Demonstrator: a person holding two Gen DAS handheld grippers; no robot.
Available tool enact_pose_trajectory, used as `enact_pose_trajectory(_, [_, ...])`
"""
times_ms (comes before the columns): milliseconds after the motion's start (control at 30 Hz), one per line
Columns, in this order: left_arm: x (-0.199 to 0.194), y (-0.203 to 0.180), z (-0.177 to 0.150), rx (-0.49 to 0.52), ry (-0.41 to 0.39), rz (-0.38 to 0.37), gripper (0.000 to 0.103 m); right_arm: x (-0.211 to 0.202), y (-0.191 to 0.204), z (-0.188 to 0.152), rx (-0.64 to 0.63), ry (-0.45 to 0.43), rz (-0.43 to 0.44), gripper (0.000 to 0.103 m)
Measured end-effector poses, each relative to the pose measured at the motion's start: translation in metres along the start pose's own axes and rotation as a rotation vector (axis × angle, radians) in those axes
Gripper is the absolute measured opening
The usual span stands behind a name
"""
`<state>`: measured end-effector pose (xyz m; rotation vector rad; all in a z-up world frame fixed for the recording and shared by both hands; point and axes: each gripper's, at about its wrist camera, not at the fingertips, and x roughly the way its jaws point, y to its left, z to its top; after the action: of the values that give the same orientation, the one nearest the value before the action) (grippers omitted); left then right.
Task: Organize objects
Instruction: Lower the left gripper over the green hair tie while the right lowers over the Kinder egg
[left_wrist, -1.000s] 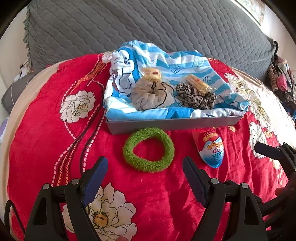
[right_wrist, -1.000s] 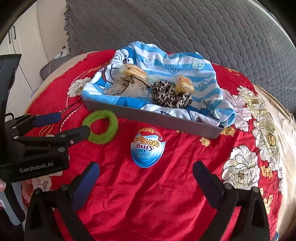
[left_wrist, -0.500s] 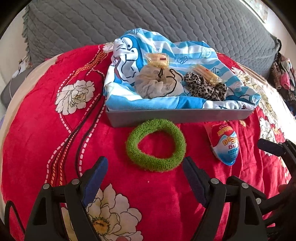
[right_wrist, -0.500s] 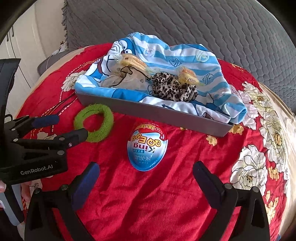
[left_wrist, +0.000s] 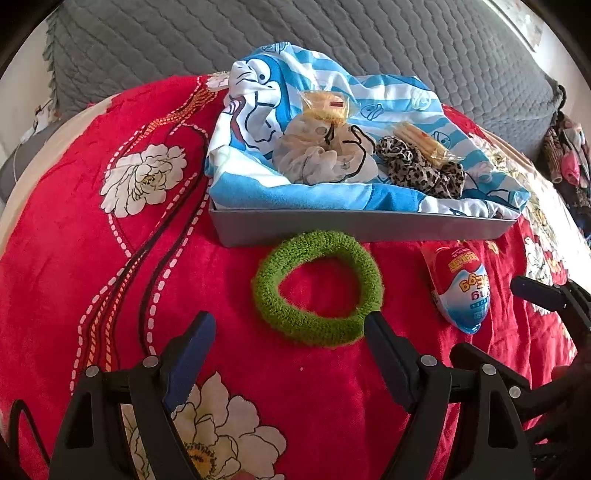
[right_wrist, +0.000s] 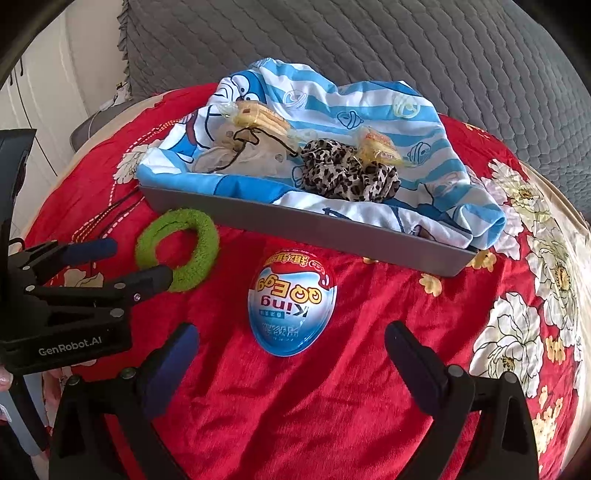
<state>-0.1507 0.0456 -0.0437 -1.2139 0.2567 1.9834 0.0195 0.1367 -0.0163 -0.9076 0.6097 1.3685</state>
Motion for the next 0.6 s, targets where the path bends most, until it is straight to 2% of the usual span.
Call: enact_pose_trajectory(600, [0.015,0.011,0.006,-0.042,0.005,-0.030,0.083,0.015,-0.002,0.008,0.015,-0.012,-0.002,0.101])
